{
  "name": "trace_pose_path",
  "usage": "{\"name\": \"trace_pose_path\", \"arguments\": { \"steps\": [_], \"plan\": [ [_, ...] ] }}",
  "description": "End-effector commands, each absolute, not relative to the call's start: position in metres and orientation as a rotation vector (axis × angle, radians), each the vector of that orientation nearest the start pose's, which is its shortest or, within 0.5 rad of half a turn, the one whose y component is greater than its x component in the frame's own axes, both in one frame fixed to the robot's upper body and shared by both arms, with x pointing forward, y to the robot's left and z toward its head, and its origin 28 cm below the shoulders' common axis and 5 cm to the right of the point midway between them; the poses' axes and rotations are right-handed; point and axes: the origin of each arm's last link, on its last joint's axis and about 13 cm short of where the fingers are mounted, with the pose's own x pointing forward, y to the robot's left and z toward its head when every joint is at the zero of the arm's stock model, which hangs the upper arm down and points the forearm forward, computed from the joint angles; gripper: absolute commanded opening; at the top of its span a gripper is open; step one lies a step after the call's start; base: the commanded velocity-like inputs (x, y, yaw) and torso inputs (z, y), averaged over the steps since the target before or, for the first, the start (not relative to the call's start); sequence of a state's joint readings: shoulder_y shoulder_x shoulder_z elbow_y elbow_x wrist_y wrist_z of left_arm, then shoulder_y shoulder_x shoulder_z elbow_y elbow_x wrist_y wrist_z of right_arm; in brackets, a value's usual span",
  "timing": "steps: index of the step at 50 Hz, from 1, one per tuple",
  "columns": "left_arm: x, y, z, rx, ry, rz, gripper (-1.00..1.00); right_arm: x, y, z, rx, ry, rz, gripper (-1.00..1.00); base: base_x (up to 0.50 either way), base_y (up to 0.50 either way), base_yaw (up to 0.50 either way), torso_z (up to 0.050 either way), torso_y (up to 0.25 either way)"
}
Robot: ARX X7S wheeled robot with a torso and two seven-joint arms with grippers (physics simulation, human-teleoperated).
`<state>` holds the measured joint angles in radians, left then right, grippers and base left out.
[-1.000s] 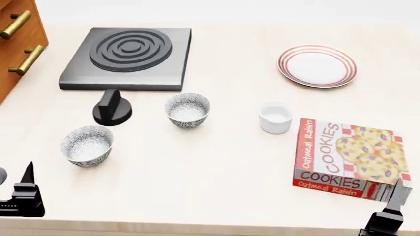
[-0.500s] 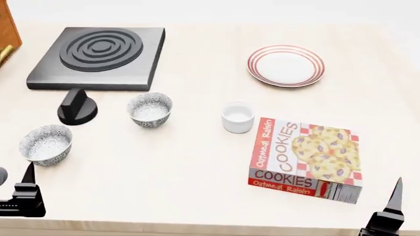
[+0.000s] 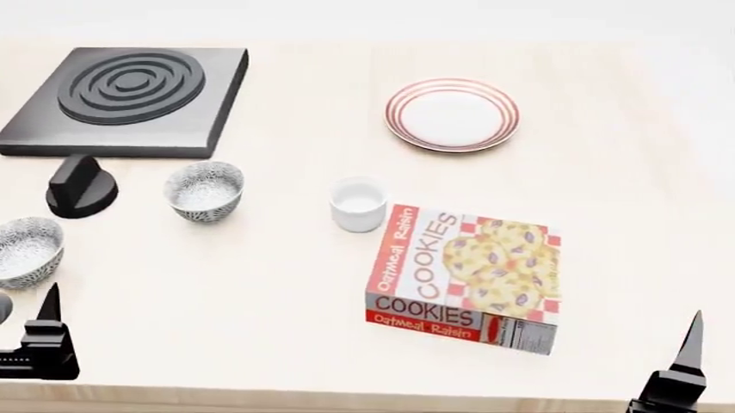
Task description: Pick the akita bowl next to the ramekin and place it on the plate.
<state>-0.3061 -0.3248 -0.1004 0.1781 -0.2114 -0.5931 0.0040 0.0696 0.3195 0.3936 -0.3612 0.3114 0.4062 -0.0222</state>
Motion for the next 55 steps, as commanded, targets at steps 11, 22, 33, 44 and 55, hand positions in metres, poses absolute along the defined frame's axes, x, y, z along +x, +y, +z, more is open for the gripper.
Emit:
{"name": "trace_pose_path", "arguments": {
  "steps": [11,22,33,44,55],
  "plan": [
    [0.2615,0.2975,0.1022,0.087,0.089,0.093,1.00,0.2066,-0.2266,0.1093,-0.018,-0.125,-0.246,1.00,0.00,-0.24,0.00,0.000,0.000],
    [0.2628,0.2980,0.1006,0.088,0.091,0.093,1.00,0.2069,-0.2268,0.1083,-0.018,-0.125,-0.248,1.00,0.00,-0.24,0.00,0.000,0.000],
    [0.2622,0.2972,0.1021,0.089,0.093,0.091,1.00,0.2062,-0.2264,0.1097,-0.016,-0.126,-0.250,1.00,0.00,-0.24,0.00,0.000,0.000],
    [0.2622,0.2972,0.1013,0.090,0.093,0.089,1.00,0.2066,-0.2265,0.1086,-0.014,-0.125,-0.251,1.00,0.00,-0.24,0.00,0.000,0.000],
    [0.2625,0.2970,0.1025,0.085,0.093,0.089,1.00,0.2065,-0.2268,0.1090,-0.014,-0.125,-0.250,1.00,0.00,-0.22,0.00,0.000,0.000]
  ]
}}
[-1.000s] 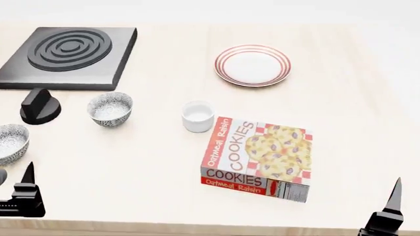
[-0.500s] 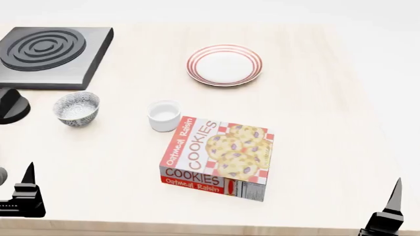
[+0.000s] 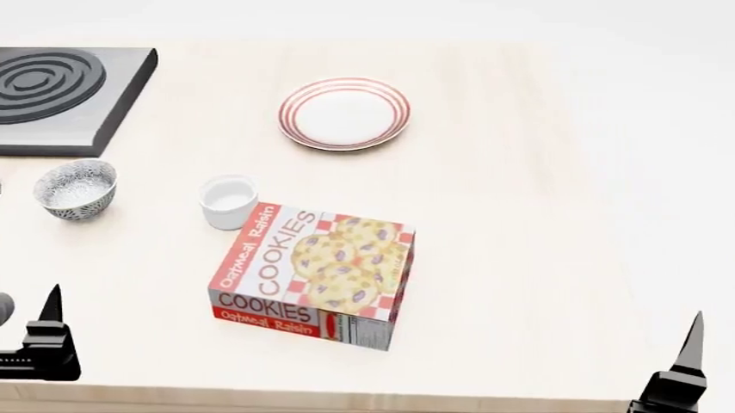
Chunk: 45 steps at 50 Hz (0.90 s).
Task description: Pick the akita bowl next to the ramekin and place it on the plate.
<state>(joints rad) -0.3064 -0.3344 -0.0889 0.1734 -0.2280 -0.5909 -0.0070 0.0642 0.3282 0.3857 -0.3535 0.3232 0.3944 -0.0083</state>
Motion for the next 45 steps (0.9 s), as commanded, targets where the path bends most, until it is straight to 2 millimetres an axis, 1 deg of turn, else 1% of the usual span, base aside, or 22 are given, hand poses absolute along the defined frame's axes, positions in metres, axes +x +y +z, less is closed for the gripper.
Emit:
{"name": "trace_pose_path", "arguments": {
  "steps": [1,21,29,30,32,45],
  "plan": [
    [0.2625,0.2970,0.1024,0.085,0.093,0.088,1.00,0.2063,-0.2267,0.1093,-0.014,-0.125,-0.250,1.00,0.00,-0.10,0.00,0.000,0.000],
    [0.2616,0.2972,0.1038,0.085,0.091,0.090,1.00,0.2073,-0.2276,0.1075,-0.004,-0.111,-0.261,1.00,0.00,0.00,0.00,0.000,0.000],
    [0.2618,0.2974,0.1028,0.084,0.089,0.091,1.00,0.2085,-0.2267,0.1064,-0.052,-0.092,-0.268,1.00,0.00,0.00,0.00,0.000,0.000],
    [0.2621,0.2975,0.1021,0.084,0.089,0.091,1.00,0.2084,-0.2268,0.1061,-0.097,-0.069,-0.277,1.00,0.00,0.00,0.00,0.000,0.000],
    [0.2623,0.2976,0.1025,0.084,0.089,0.091,1.00,0.2088,-0.2265,0.1060,-0.068,-0.083,-0.271,1.00,0.00,0.00,0.00,0.000,0.000],
    [0.2617,0.2972,0.1042,0.084,0.089,0.092,1.00,0.2076,-0.2264,0.1073,-0.047,-0.106,-0.263,1.00,0.06,0.00,0.00,0.000,0.000]
  ]
}}
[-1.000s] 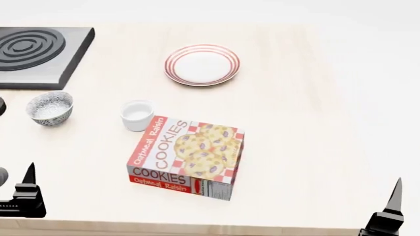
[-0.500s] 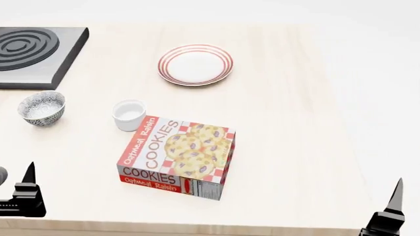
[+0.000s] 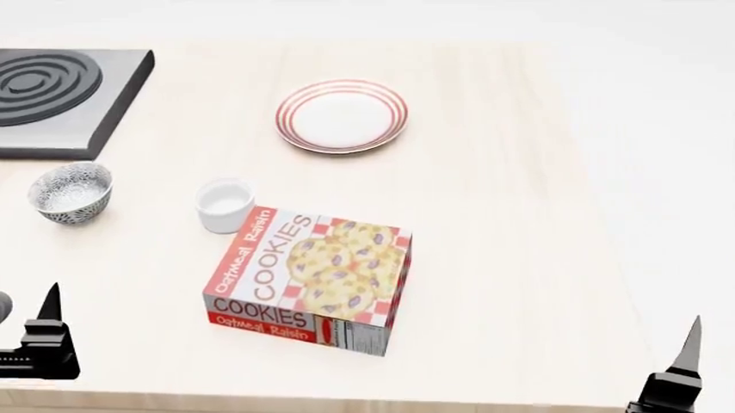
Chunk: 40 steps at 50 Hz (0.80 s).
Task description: Pick the akita bowl next to the ramekin and place it on the plate.
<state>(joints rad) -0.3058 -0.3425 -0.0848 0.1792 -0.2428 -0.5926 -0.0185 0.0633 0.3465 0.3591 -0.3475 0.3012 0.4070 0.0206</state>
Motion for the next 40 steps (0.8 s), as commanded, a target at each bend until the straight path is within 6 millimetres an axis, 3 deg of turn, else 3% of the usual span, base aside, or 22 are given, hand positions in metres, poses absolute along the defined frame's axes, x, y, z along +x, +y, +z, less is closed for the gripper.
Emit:
{"name": "trace_pose_path", "arguments": {
  "steps": [1,40],
  "plan": [
    [0.2618,0.2974,0.1034,0.084,0.089,0.092,1.00,0.2077,-0.2264,0.1074,-0.046,-0.107,-0.262,1.00,0.14,0.00,0.00,0.000,0.000],
    [0.2617,0.2972,0.1043,0.082,0.088,0.093,1.00,0.2073,-0.2262,0.1085,-0.044,-0.125,-0.256,1.00,0.23,0.00,0.00,0.000,0.000]
  ]
}}
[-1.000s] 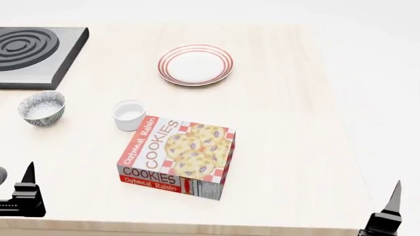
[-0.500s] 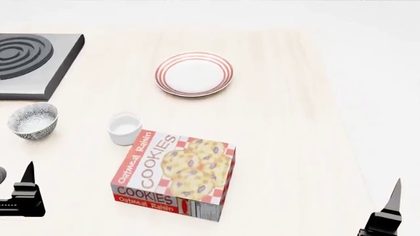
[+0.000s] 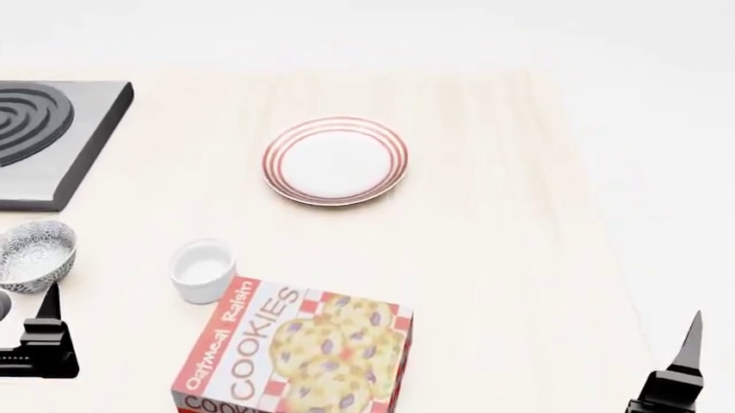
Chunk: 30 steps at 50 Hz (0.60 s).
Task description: Pick the akita bowl next to the ramekin and place it on the plate.
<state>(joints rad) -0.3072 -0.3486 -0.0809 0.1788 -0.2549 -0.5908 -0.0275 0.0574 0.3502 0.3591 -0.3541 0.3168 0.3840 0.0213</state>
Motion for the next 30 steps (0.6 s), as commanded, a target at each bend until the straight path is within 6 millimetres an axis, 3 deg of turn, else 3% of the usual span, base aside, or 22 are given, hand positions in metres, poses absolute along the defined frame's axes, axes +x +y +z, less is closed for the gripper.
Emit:
{"name": "trace_pose_path", "arguments": {
  "steps": [1,30],
  "plan": [
    [0.2619,0.2973,0.1042,0.081,0.088,0.092,1.00,0.2072,-0.2262,0.1086,-0.044,-0.125,-0.257,1.00,0.25,0.00,0.00,0.000,0.000],
    [0.2621,0.2975,0.1045,0.080,0.089,0.094,1.00,0.2076,-0.2264,0.1085,-0.046,-0.126,-0.254,1.00,0.25,0.00,0.00,0.000,0.000]
  ]
}}
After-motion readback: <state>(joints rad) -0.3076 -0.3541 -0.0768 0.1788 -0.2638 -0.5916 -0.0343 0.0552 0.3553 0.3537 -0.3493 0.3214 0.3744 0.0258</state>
